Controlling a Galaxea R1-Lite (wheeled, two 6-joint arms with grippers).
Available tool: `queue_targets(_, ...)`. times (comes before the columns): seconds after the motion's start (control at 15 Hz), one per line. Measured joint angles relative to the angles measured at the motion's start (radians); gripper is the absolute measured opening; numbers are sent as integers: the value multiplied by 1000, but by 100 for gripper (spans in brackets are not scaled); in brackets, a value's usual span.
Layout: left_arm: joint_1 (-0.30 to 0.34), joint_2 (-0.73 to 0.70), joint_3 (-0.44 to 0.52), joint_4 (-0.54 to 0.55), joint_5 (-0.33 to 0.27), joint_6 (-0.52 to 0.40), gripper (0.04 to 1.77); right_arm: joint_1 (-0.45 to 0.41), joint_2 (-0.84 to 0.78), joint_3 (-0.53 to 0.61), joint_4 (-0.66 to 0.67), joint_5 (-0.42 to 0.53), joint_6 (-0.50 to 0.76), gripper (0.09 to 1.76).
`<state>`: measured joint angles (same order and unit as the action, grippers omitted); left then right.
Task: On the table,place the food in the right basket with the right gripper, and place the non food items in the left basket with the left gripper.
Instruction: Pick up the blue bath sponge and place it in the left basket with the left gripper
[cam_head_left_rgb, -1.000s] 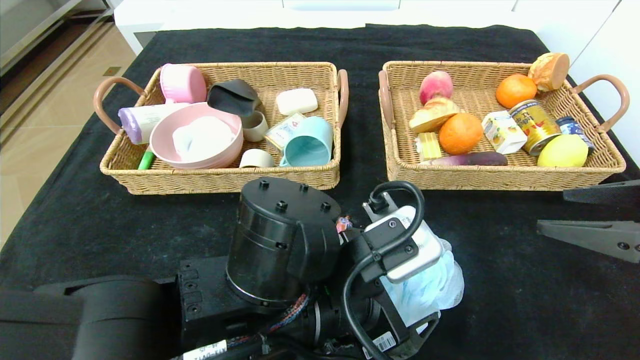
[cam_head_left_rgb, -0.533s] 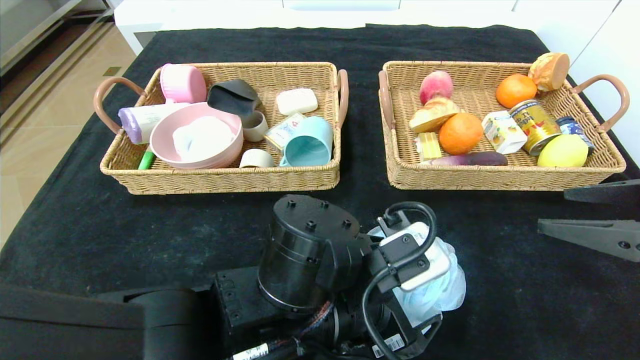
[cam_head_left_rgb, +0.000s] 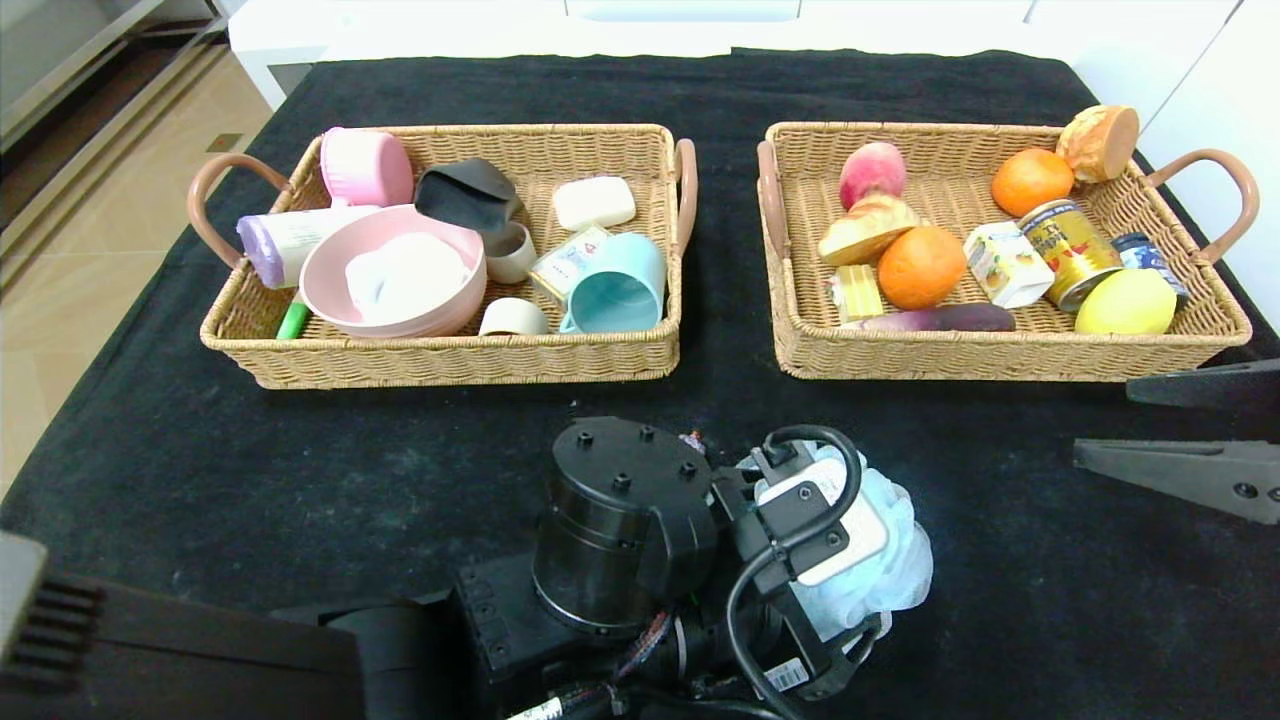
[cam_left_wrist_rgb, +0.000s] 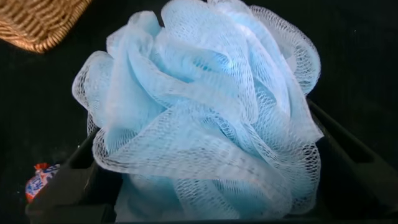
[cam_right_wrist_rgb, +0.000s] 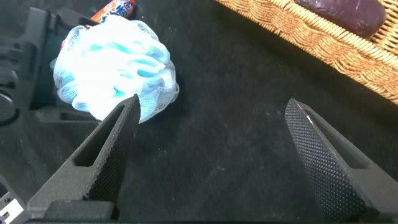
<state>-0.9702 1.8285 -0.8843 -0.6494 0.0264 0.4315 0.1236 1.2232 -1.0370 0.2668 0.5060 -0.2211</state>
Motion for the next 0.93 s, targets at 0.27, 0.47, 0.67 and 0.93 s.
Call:
queue_targets(0.27,5,10,6,-3,1,2,155,1,3,2,0,0,0,170)
queue_targets(0.47,7,10,7,-2,0,3,111,2,6,2,0,0,0,170)
queue_targets(0.67,7,10,7,-2,1,3,84,2,6,1,0,0,0,170)
queue_targets(0.93,7,9,9,0,3,3,65,2,6,0,0,0,0,170)
